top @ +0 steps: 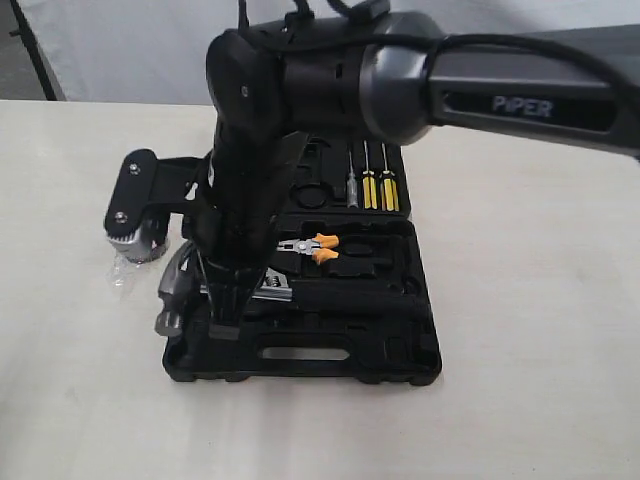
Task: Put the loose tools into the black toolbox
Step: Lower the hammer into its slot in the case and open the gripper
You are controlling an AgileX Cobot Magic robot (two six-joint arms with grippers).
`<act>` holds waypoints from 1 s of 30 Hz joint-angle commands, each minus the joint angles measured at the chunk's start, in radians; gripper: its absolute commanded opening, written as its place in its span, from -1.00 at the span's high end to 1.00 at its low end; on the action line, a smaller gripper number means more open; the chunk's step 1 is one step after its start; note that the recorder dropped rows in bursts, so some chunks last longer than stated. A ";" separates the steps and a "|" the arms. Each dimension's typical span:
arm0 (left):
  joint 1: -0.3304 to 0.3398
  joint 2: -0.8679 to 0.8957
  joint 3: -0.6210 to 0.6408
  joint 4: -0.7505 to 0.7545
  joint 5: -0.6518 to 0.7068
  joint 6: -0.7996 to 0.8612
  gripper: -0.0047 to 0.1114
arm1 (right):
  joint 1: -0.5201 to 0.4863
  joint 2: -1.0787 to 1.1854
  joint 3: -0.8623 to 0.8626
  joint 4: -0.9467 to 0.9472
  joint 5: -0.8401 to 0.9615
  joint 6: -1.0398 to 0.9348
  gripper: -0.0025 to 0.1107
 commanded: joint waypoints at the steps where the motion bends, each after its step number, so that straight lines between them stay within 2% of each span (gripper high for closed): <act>1: 0.003 -0.008 0.009 -0.014 -0.017 -0.010 0.89 | -0.023 0.079 -0.011 0.001 -0.023 -0.037 0.96; 12: 0.003 -0.008 0.009 -0.014 -0.017 -0.010 0.89 | -0.026 0.145 -0.011 -0.021 -0.034 -0.088 0.96; 20: 0.003 -0.008 0.009 -0.014 -0.017 -0.010 0.89 | -0.026 0.145 -0.011 -0.063 -0.107 -0.087 0.96; 22: 0.003 -0.008 0.009 -0.014 -0.017 -0.010 0.89 | -0.026 0.145 -0.011 -0.063 -0.112 -0.087 0.83; 25: 0.003 -0.008 0.009 -0.014 -0.017 -0.010 0.89 | -0.026 0.145 -0.011 -0.063 -0.106 -0.087 0.30; 26: 0.003 -0.008 0.009 -0.014 -0.017 -0.010 0.89 | -0.026 0.145 -0.011 -0.063 -0.104 -0.087 0.21; 27: 0.003 -0.008 0.009 -0.014 -0.017 -0.010 0.89 | -0.026 0.143 -0.011 -0.063 -0.102 -0.087 0.15; 30: 0.003 -0.008 0.009 -0.014 -0.017 -0.010 0.89 | -0.026 0.103 -0.011 -0.063 -0.104 -0.051 0.14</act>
